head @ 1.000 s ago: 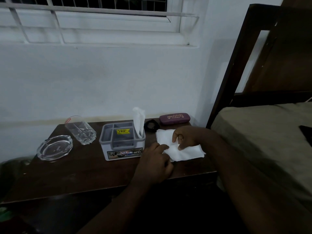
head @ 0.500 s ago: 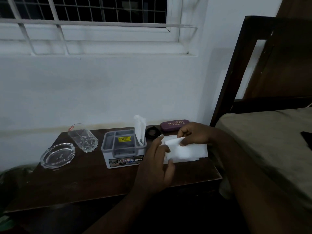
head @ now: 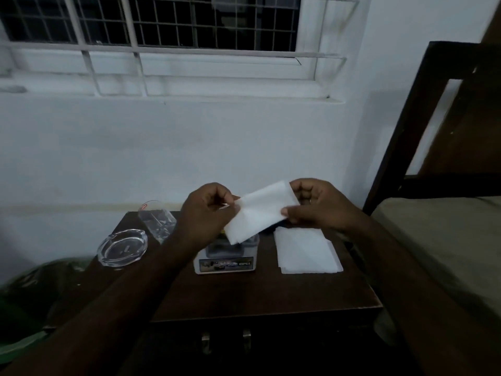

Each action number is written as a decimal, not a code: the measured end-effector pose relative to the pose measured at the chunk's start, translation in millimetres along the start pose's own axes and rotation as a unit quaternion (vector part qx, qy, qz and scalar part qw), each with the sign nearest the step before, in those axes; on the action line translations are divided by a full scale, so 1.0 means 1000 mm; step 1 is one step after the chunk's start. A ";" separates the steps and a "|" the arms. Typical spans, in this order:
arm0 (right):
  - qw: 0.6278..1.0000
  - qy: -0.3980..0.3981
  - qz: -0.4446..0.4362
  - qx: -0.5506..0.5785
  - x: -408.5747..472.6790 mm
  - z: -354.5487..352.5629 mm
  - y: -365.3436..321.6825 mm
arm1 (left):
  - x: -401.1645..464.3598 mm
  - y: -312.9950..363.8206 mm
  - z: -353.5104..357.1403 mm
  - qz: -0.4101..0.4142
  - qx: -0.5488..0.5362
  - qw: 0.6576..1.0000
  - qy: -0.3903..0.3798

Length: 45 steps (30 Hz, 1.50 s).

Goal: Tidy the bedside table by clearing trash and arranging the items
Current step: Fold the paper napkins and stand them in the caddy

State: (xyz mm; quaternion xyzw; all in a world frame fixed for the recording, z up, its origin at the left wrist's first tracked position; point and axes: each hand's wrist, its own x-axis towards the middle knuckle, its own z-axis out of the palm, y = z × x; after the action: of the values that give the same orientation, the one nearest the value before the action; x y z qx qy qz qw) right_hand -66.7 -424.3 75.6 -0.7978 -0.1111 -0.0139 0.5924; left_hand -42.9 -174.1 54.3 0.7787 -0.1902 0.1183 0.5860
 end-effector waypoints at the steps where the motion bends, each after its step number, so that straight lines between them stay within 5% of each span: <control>1: 0.999 0.030 -0.017 0.034 0.006 0.008 -0.007 | 0.002 -0.002 -0.010 0.009 0.008 1.000 -0.019; 4: 0.992 0.082 -0.084 0.035 0.033 0.034 -0.030 | 0.009 -0.011 -0.032 0.035 0.062 0.997 -0.030; 9: 0.963 0.091 -0.171 -0.185 0.080 0.068 -0.051 | 0.022 -0.040 -0.041 0.053 0.175 0.983 -0.009; 15: 0.938 0.041 -0.158 -0.306 0.109 0.078 -0.035 | 0.018 -0.063 -0.040 0.020 0.228 0.969 -0.091; 25: 0.949 0.075 -0.116 -0.284 0.107 0.055 -0.013 | 0.027 -0.077 -0.035 -0.001 0.218 0.967 -0.133; 30: 0.946 0.032 -0.117 -0.300 0.111 0.065 -0.009 | 0.036 -0.077 -0.040 0.060 0.245 0.960 -0.120; 37: 0.922 -0.041 -0.131 -0.363 0.114 0.088 -0.004 | 0.038 -0.075 -0.048 -0.006 0.273 0.951 -0.143; 45: 0.951 0.018 -0.109 -0.290 0.112 0.081 -0.006 | 0.034 -0.076 -0.042 0.066 0.258 0.955 -0.134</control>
State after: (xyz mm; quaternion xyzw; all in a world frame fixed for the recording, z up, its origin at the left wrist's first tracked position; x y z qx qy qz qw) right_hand 32.3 -327.6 73.8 -0.9179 -0.1780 -0.1245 0.3320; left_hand 22.5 -121.1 14.2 0.8979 -0.2806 0.0965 0.3252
